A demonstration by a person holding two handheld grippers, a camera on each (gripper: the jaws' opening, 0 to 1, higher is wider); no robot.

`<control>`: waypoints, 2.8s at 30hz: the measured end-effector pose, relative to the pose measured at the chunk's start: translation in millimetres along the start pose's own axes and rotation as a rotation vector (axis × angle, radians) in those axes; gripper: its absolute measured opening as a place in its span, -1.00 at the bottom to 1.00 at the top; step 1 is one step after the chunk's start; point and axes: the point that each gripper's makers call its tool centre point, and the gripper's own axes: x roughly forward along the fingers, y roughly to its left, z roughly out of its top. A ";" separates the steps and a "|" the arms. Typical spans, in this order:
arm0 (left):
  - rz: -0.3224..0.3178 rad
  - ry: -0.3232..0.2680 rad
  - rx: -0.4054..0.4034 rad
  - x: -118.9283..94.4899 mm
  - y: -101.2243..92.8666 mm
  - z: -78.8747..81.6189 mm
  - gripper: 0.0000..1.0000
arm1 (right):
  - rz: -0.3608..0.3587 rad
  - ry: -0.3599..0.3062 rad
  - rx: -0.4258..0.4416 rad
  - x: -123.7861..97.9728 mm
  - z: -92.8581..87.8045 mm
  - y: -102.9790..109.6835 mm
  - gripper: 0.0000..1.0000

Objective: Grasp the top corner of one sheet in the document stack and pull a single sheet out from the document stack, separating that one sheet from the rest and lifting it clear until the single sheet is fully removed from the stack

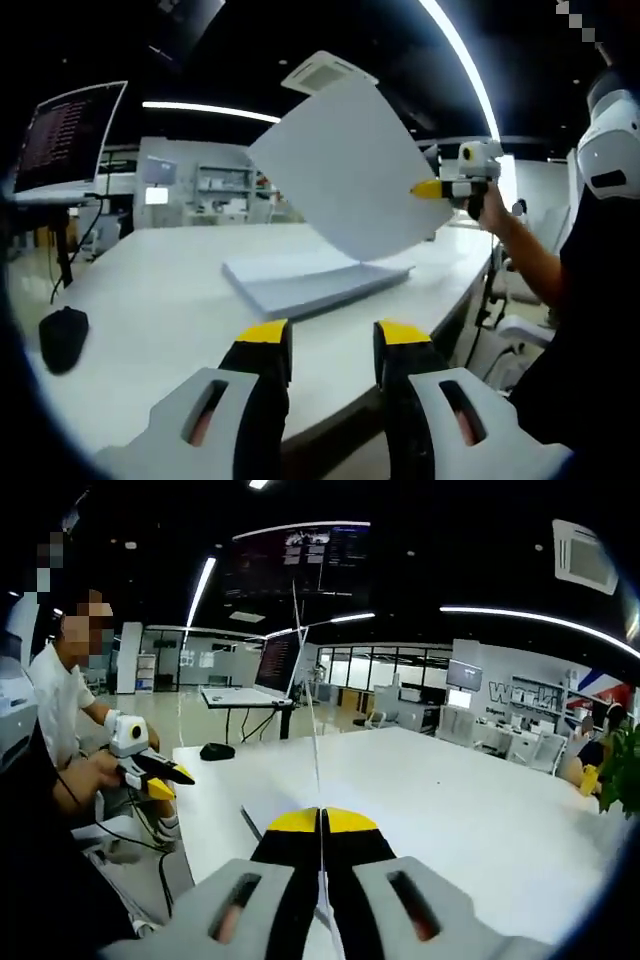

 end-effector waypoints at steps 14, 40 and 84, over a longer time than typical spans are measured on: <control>0.020 -0.118 -0.004 0.2 6.4 17.4 -0.12 | -0.018 -0.094 0.081 -64.6 48.8 -20.9 -0.97; 0.028 -0.129 -0.021 6.4 6.2 16.1 0.02 | 0.129 -0.254 0.830 -123.3 14.8 -96.4 -0.97; 0.004 -0.103 -0.036 10.4 5.6 7.8 -0.05 | -0.417 0.353 0.877 -181.4 -192.4 -191.0 -0.97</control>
